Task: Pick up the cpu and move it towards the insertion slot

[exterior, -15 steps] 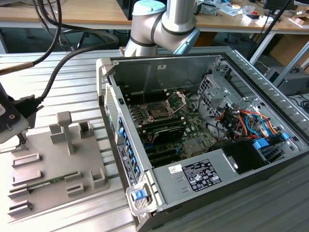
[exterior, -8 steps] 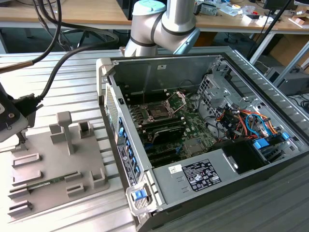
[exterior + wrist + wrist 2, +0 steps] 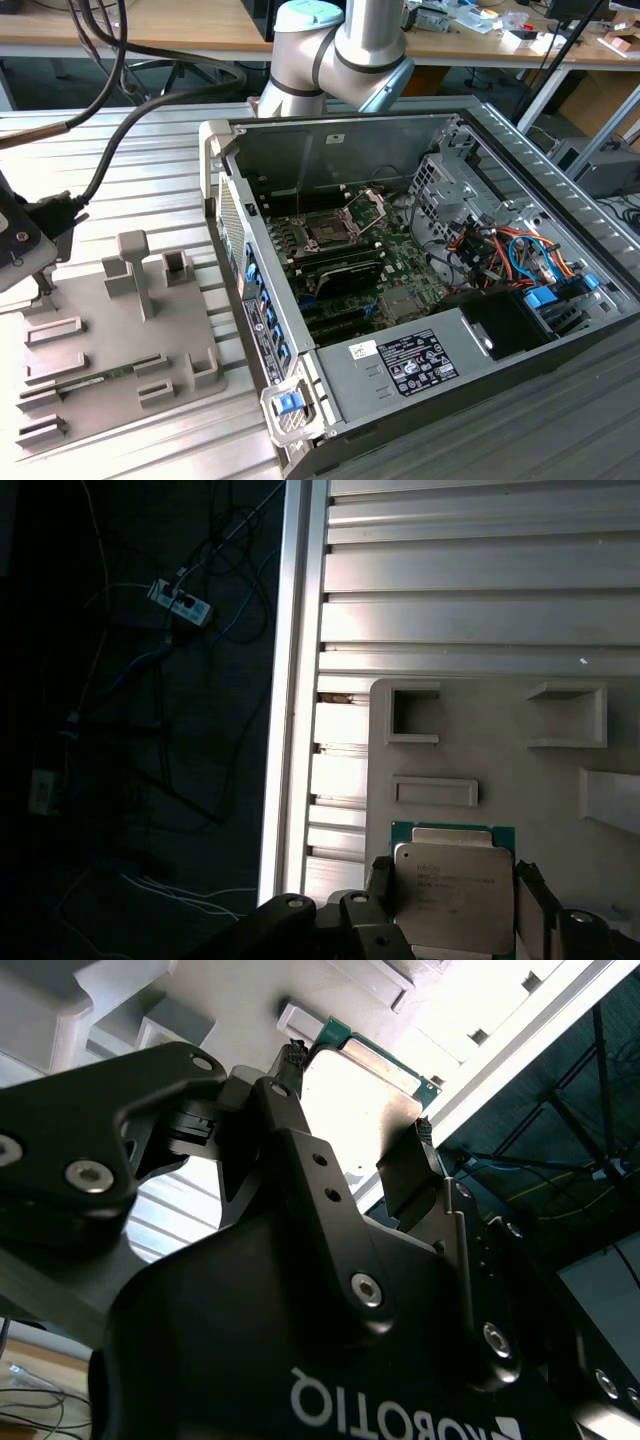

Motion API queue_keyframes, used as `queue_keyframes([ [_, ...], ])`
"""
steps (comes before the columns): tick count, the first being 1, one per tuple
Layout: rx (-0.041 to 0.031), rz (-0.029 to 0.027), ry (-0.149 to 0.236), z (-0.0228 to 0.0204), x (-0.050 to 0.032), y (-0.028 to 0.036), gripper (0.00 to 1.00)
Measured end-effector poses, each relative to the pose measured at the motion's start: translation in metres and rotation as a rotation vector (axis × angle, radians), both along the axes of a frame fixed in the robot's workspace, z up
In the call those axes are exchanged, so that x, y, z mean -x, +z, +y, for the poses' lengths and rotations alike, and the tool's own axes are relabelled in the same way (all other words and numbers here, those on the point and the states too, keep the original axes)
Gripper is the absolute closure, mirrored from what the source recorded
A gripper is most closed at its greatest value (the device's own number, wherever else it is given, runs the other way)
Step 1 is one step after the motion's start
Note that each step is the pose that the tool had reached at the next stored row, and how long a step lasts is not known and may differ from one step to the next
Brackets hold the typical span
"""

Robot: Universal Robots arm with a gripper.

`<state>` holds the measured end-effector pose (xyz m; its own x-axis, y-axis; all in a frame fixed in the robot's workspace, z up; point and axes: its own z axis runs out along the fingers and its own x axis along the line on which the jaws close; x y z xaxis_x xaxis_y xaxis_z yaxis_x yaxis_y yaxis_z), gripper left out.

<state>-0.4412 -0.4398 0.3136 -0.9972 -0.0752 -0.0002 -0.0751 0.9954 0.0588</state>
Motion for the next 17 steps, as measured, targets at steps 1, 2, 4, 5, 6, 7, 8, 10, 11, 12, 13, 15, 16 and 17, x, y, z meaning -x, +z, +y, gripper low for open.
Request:
queue_keyframes([
  [1, 0.0000, -0.0001, 0.000, 0.0000, 0.0000, 0.0002, 0.45],
  [2, 0.0000, -0.0001, 0.000, 0.0000, 0.0000, 0.0004, 0.45],
  [4, 0.0000, 0.0000, 0.000, 0.0000, 0.0000, 0.0008, 0.45],
  [5, 0.0000, -0.0001, 0.000, 0.0000, 0.0000, 0.0011, 0.45],
  [6, 0.0000, -0.0001, 0.000, 0.0000, -0.0001, 0.0013, 0.45],
  [7, 0.0000, -0.0001, 0.000, 0.0000, -0.0001, 0.0015, 0.45],
  [8, 0.0000, 0.0000, 0.000, 0.0000, -0.0001, 0.0018, 0.45],
  [10, 0.0001, 0.0000, 0.000, 0.0000, -0.0001, 0.0023, 0.45],
  [11, 0.0001, 0.0000, 0.000, 0.0000, 0.0000, 0.0028, 0.45],
  [12, 0.0001, -0.0001, 0.000, 0.0000, -0.0001, 0.0032, 0.45],
  [13, 0.0000, -0.0001, 0.000, 0.0000, -0.0001, 0.0038, 0.45],
  [15, 0.0000, -0.0001, 0.000, 0.0000, -0.0001, 0.0046, 0.45],
  [16, 0.0001, 0.0001, 0.000, 0.0000, -0.0001, 0.0055, 0.45],
  [17, 0.0000, 0.0000, 0.000, 0.0000, -0.0001, 0.0059, 0.45],
])
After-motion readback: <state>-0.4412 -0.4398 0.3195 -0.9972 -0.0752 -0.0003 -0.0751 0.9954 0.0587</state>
